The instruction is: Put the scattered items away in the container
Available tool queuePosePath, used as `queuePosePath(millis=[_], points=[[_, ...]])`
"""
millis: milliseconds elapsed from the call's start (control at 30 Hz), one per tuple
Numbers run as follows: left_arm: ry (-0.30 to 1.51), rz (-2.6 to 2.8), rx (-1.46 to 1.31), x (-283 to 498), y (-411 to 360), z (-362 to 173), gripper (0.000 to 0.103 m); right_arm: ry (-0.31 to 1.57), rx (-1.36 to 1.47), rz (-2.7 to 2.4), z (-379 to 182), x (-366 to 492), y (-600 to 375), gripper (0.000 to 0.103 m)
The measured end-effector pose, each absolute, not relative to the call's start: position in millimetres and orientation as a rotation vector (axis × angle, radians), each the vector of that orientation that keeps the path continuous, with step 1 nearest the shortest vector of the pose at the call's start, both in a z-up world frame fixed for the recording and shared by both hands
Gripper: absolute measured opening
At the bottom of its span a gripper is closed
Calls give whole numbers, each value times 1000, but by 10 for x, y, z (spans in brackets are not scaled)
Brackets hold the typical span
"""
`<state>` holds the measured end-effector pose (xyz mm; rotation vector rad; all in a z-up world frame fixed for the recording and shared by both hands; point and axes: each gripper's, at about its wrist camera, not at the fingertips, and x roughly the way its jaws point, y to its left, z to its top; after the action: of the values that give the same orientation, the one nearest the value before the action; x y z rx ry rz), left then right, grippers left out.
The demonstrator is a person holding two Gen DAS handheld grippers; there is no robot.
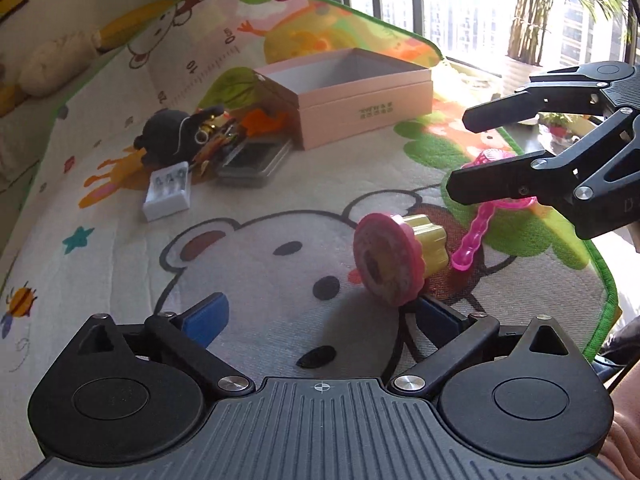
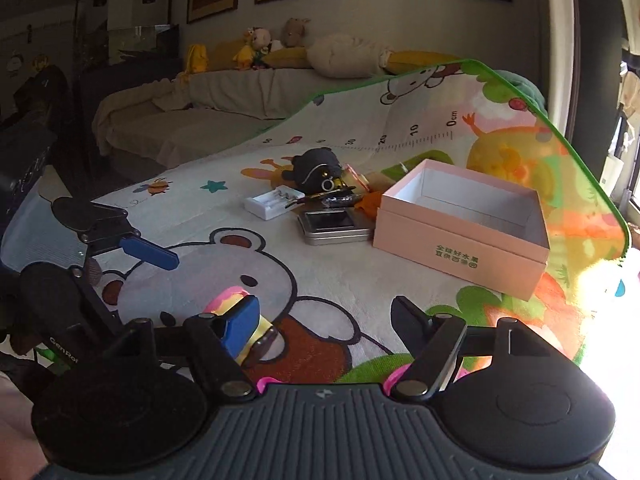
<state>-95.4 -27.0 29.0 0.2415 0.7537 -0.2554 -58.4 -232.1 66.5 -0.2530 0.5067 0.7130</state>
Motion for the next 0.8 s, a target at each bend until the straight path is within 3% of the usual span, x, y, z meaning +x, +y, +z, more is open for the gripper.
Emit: queuePosePath(millis=[300, 433, 500, 567, 800], points=[[747, -277, 218, -1191, -35, 242, 103, 545, -553, 861, 393, -658, -1556, 70], [734, -285, 208, -1217, 33, 241, 103, 515, -626, 835, 302, -716, -1447, 46], [720, -283, 194, -1220, 63, 258, 103, 524, -573, 830, 345, -657, -1445, 30], [714, -271, 177, -1205, 77, 273, 103, 570, -471, 838, 404, -510, -1449, 21], [727, -228, 162, -1065, 5, 273, 103, 613, -287, 796, 470, -365, -1711, 24]])
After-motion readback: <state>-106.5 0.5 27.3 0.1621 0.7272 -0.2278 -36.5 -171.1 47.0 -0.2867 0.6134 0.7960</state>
